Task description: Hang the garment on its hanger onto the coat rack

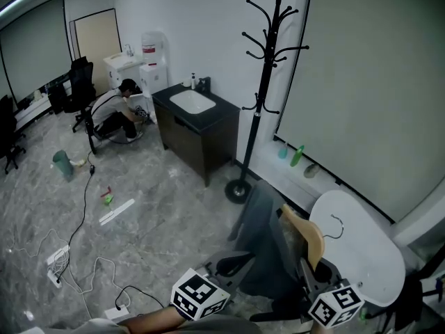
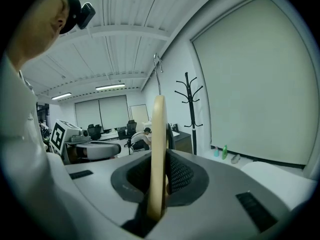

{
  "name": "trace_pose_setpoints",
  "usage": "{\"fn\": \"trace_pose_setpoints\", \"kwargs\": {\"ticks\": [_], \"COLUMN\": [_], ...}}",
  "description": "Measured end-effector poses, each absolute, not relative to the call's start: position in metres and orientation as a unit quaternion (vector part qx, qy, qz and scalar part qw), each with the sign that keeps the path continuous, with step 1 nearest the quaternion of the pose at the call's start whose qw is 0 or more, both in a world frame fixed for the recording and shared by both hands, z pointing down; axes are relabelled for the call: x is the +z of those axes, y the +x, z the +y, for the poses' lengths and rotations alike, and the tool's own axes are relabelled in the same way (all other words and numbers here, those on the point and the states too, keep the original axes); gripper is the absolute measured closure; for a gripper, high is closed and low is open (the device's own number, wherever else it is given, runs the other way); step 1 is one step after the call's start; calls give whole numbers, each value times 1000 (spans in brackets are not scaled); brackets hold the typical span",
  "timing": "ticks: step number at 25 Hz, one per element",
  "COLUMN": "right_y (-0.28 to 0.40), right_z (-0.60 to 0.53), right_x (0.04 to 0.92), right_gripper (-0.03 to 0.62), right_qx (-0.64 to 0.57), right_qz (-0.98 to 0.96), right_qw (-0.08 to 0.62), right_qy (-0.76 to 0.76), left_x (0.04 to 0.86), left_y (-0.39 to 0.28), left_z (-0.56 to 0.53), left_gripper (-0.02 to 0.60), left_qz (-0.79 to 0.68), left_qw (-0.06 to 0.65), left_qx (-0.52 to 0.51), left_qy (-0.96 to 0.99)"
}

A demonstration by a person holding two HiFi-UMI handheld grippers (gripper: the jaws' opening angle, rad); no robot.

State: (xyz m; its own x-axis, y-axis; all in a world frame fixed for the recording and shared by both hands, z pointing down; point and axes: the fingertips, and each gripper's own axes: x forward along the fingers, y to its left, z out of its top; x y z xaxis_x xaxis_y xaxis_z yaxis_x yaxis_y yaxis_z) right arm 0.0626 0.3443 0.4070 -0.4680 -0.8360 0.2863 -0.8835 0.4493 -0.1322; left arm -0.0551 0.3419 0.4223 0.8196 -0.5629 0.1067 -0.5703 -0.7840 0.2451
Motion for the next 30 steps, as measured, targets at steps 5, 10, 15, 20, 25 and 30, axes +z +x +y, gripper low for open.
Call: {"fn": "trace_pose_setpoints", "kwargs": {"ticks": [5,10,15,20,25,30], "right_y": [58,55,64,82,104,127], "right_z": [328,313,275,218,146,78], "right_x": [401,394,393,397,394,376], "right_gripper": [542,542,542,542,542,542], "right_qx": [121,116,116,114,113,102], "right_qz": [-841,-839,-840,-842,-850,-858], "right_qw": [88,84,79,78,76,76], "right_qy": [520,526,525,521,509,498], "left_x": [426,429,434,438,432,418], "left_y": [-81,-92,-86,-72,-45,-18], "left_z": [331,324,292,237,162,90], "left_gripper": [577,577,577,577,577,577], "left_qz": [-307,-306,-310,-319,-325,-338], "left_qw": [136,139,142,138,134,127], "left_qx": [11,13,20,24,25,19], "left_qy": [942,942,940,937,936,933]}}
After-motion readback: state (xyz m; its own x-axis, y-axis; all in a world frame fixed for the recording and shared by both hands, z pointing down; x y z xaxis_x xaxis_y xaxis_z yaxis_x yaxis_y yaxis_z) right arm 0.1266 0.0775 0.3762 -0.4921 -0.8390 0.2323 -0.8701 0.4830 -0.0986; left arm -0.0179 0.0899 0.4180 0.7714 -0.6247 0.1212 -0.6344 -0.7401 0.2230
